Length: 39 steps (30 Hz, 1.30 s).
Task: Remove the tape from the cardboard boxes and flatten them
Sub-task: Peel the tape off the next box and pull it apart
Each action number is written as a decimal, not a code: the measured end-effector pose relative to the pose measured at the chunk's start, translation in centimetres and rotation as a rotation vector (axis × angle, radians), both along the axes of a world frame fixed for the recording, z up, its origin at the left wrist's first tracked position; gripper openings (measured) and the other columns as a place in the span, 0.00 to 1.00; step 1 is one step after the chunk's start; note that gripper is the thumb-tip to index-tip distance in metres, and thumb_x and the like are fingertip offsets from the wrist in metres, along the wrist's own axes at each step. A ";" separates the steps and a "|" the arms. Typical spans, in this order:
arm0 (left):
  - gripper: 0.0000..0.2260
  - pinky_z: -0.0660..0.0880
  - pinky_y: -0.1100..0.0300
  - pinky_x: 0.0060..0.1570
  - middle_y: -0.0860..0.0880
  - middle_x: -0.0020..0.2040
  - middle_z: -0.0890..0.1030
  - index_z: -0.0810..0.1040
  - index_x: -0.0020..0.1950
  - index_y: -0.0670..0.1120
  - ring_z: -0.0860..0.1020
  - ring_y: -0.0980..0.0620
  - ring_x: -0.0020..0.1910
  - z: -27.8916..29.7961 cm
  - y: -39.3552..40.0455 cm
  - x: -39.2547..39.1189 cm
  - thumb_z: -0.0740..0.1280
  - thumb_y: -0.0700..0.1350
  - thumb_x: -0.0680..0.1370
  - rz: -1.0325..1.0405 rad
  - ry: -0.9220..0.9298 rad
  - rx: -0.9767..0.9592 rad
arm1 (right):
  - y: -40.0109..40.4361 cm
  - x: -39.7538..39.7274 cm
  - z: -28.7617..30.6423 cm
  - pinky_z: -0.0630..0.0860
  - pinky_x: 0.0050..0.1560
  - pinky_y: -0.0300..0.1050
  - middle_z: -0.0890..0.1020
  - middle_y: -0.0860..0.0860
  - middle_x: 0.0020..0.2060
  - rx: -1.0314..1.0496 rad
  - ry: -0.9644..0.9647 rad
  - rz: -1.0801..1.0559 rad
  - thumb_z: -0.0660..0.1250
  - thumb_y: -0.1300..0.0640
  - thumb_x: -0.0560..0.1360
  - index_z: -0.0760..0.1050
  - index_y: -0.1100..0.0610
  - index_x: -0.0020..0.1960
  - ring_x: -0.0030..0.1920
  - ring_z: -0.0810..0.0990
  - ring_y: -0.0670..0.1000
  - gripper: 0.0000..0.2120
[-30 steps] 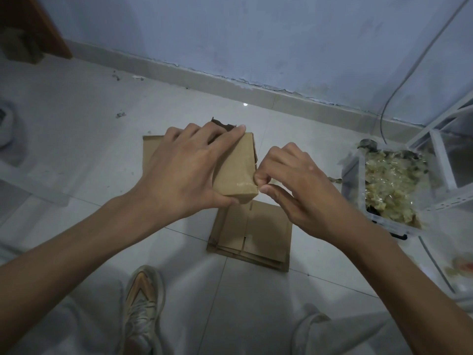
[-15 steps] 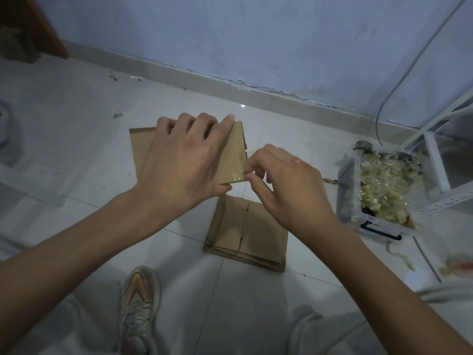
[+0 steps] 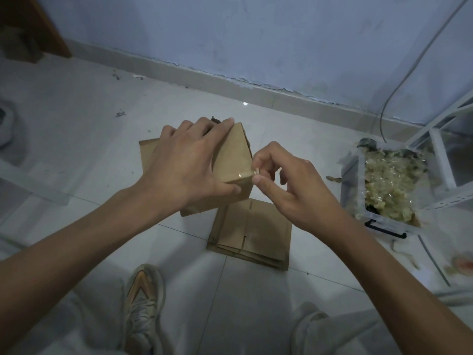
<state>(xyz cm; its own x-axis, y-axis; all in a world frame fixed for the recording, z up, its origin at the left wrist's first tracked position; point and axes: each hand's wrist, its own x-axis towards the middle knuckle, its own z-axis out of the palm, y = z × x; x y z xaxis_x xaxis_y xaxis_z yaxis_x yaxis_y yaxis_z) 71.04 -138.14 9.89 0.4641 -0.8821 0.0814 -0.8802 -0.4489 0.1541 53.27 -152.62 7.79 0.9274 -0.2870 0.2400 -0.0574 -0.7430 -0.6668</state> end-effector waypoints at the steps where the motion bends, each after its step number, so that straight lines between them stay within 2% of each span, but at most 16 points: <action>1: 0.54 0.64 0.44 0.68 0.50 0.73 0.71 0.56 0.84 0.56 0.71 0.45 0.68 0.1 -0.1 0.1 0.66 0.76 0.63 0.011 -0.009 0.005 | 0.3 0.1 -0.1 0.75 0.43 0.42 0.76 0.45 0.39 0.009 0.009 -0.031 0.69 0.55 0.82 0.72 0.45 0.63 0.44 0.78 0.50 0.12; 3: 0.54 0.65 0.44 0.66 0.50 0.72 0.72 0.57 0.83 0.55 0.72 0.45 0.67 0.3 -0.3 0.0 0.59 0.79 0.62 0.017 -0.048 0.009 | 0.7 0.4 -0.2 0.77 0.41 0.48 0.76 0.46 0.37 0.004 0.016 -0.077 0.70 0.53 0.81 0.70 0.41 0.67 0.41 0.78 0.51 0.17; 5: 0.54 0.65 0.45 0.65 0.50 0.72 0.72 0.57 0.83 0.55 0.72 0.45 0.66 0.3 -0.3 -0.1 0.56 0.79 0.60 0.020 -0.058 0.015 | 0.9 0.7 -0.2 0.78 0.39 0.52 0.76 0.46 0.36 -0.020 0.006 -0.110 0.70 0.51 0.81 0.75 0.42 0.62 0.39 0.77 0.50 0.11; 7: 0.54 0.64 0.45 0.67 0.50 0.73 0.72 0.56 0.84 0.56 0.71 0.45 0.68 0.3 -0.3 0.0 0.62 0.79 0.62 0.021 -0.037 0.045 | 0.9 0.9 0.0 0.77 0.38 0.53 0.77 0.46 0.35 -0.036 -0.007 -0.119 0.71 0.53 0.81 0.79 0.45 0.53 0.39 0.77 0.50 0.03; 10: 0.55 0.64 0.45 0.69 0.50 0.73 0.72 0.56 0.83 0.57 0.71 0.46 0.69 0.8 -0.4 0.3 0.68 0.77 0.61 0.031 0.053 0.072 | 0.9 1.0 0.4 0.73 0.37 0.45 0.78 0.47 0.36 0.007 -0.073 -0.103 0.71 0.59 0.80 0.81 0.51 0.47 0.39 0.77 0.52 0.05; 12: 0.57 0.67 0.46 0.69 0.52 0.71 0.73 0.58 0.83 0.59 0.73 0.47 0.68 1.4 -0.4 0.5 0.67 0.79 0.57 0.039 0.176 0.082 | 0.7 0.9 0.9 0.71 0.39 0.39 0.79 0.49 0.37 0.060 -0.088 -0.030 0.72 0.63 0.79 0.81 0.55 0.46 0.40 0.77 0.53 0.05; 14: 0.57 0.70 0.49 0.68 0.55 0.70 0.75 0.62 0.81 0.60 0.73 0.50 0.68 2.0 -0.1 0.6 0.69 0.79 0.55 0.034 0.357 0.081 | 0.4 0.6 1.4 0.72 0.39 0.40 0.80 0.51 0.39 0.087 -0.086 0.054 0.71 0.65 0.79 0.81 0.57 0.47 0.40 0.77 0.53 0.05; 16: 0.54 0.72 0.56 0.62 0.58 0.70 0.75 0.65 0.80 0.61 0.74 0.55 0.67 2.4 0.3 0.8 0.80 0.72 0.58 0.020 0.543 0.096 | 0.2 0.4 1.8 0.73 0.39 0.44 0.79 0.52 0.40 0.115 -0.088 0.116 0.71 0.65 0.80 0.81 0.58 0.47 0.41 0.78 0.53 0.04; 19: 0.48 0.77 0.64 0.53 0.61 0.64 0.79 0.69 0.78 0.61 0.80 0.62 0.57 2.6 0.7 1.3 0.84 0.62 0.61 -0.011 0.836 0.120 | -0.2 0.0 2.7 0.74 0.40 0.50 0.79 0.52 0.40 0.178 -0.067 0.181 0.71 0.64 0.81 0.80 0.59 0.47 0.41 0.78 0.54 0.04; 22: 0.46 0.81 0.61 0.52 0.59 0.62 0.82 0.73 0.76 0.59 0.84 0.59 0.55 2.8 0.9 1.4 0.86 0.60 0.60 -0.048 1.039 0.179 | -0.4 -0.5 3.5 0.75 0.42 0.58 0.79 0.54 0.40 0.263 -0.031 0.254 0.70 0.63 0.81 0.80 0.61 0.48 0.41 0.78 0.56 0.04; 24: 0.43 0.81 0.60 0.52 0.58 0.63 0.82 0.75 0.74 0.59 0.84 0.58 0.56 3.0 1.0 1.5 0.84 0.59 0.60 -0.056 1.106 0.217 | -0.5 -0.7 3.9 0.75 0.43 0.54 0.79 0.53 0.40 0.330 -0.037 0.284 0.70 0.62 0.81 0.80 0.63 0.48 0.41 0.78 0.55 0.05; 29: 0.33 0.82 0.60 0.49 0.57 0.61 0.83 0.79 0.70 0.55 0.86 0.56 0.53 3.6 0.7 1.6 0.82 0.52 0.66 -0.009 1.179 0.239 | -0.6 -0.4 4.0 0.76 0.42 0.56 0.78 0.58 0.40 0.365 -0.016 0.228 0.71 0.61 0.81 0.79 0.60 0.53 0.40 0.79 0.57 0.03; 32: 0.33 0.83 0.57 0.51 0.55 0.61 0.83 0.78 0.71 0.55 0.86 0.55 0.52 3.5 0.1 1.8 0.82 0.54 0.67 0.021 1.126 0.263 | -0.2 0.0 3.9 0.76 0.41 0.40 0.78 0.53 0.36 0.248 0.028 0.149 0.70 0.63 0.81 0.76 0.50 0.68 0.37 0.81 0.54 0.17; 34: 0.35 0.83 0.54 0.54 0.55 0.62 0.83 0.77 0.72 0.55 0.86 0.54 0.53 3.7 -0.5 2.1 0.82 0.56 0.66 0.032 1.088 0.311 | -0.2 0.4 3.8 0.74 0.41 0.36 0.78 0.52 0.35 0.206 0.052 0.121 0.70 0.65 0.81 0.73 0.46 0.73 0.37 0.81 0.54 0.24; 37: 0.32 0.82 0.47 0.59 0.52 0.59 0.86 0.79 0.69 0.53 0.86 0.50 0.54 4.3 -1.5 3.1 0.81 0.57 0.67 0.022 1.101 0.388 | -0.6 1.1 3.9 0.71 0.39 0.32 0.78 0.53 0.34 0.155 0.033 0.067 0.71 0.64 0.80 0.81 0.51 0.59 0.34 0.79 0.53 0.11; 39: 0.29 0.82 0.45 0.60 0.52 0.56 0.87 0.81 0.67 0.53 0.86 0.49 0.54 4.8 -2.1 4.0 0.80 0.58 0.67 -0.021 1.064 0.445 | -0.8 1.5 4.1 0.71 0.37 0.31 0.80 0.55 0.34 0.176 0.042 0.056 0.71 0.63 0.80 0.81 0.54 0.51 0.34 0.79 0.52 0.05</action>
<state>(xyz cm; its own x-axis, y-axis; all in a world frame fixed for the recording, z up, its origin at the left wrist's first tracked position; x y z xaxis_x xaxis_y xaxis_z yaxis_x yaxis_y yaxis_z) 75.01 -140.25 14.67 0.0960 -0.7428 -0.6626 -0.4083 -0.6365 0.6544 54.73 -153.45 11.85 0.9511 -0.2692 0.1511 -0.0503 -0.6180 -0.7845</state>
